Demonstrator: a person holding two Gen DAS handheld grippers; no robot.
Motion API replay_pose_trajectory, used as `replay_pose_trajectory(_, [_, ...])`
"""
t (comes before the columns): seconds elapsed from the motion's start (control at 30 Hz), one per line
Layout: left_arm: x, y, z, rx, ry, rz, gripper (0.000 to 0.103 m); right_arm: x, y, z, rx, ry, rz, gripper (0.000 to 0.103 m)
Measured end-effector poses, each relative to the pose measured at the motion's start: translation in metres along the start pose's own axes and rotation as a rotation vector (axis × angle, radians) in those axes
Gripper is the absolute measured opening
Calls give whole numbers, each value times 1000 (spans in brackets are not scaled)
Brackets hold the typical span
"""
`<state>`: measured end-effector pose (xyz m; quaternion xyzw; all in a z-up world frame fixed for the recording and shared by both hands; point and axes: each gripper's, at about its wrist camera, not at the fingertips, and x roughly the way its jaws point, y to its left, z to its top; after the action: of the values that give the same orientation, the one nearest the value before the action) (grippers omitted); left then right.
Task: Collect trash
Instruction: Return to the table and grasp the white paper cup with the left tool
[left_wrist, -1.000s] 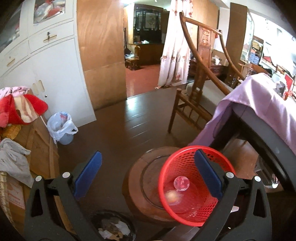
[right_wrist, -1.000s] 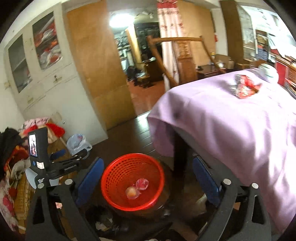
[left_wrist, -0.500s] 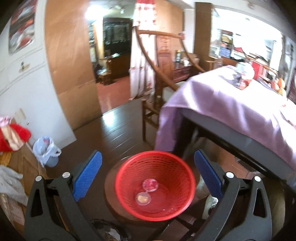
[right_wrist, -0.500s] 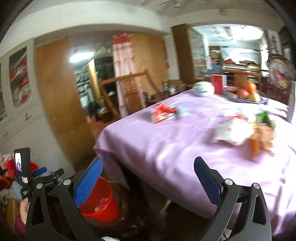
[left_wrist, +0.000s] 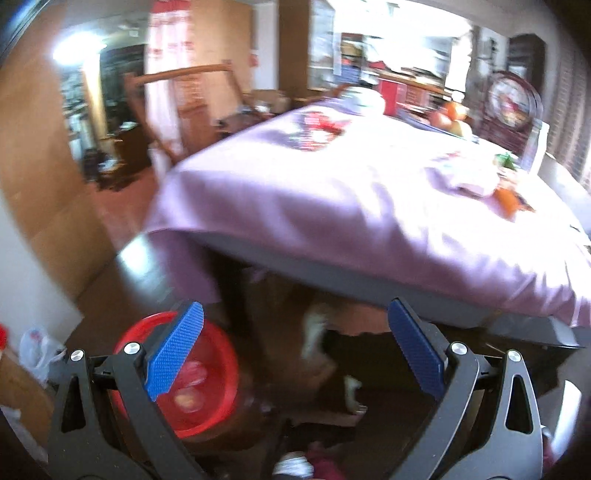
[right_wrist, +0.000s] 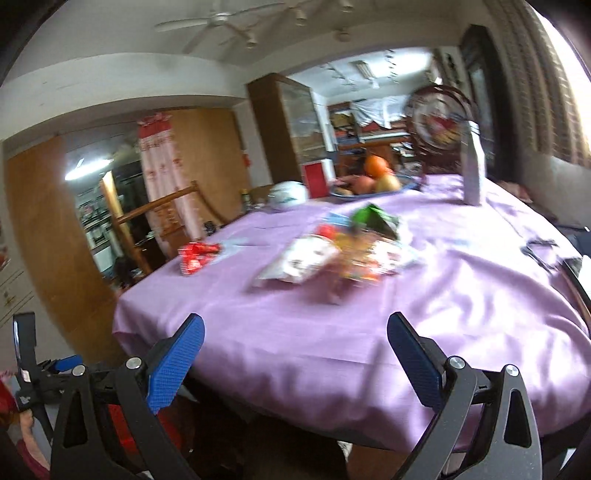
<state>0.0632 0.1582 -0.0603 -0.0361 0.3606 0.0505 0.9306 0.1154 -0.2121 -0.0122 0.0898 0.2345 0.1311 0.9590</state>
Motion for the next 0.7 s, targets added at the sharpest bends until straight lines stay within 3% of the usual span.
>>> replay_pose_trajectory(0.3, [75,-136,93,210,24,-136,96,24,-64,2,71,6,-125,97])
replay_pose_trajectory(0.53, [132,-209,140,241,67,-216,96,42,-84,20,22,6,-183,97])
replay_pose_trajectory(0.7, [175,-225,159,271,112,-156,98,66,-97,48,3,24,-212,97])
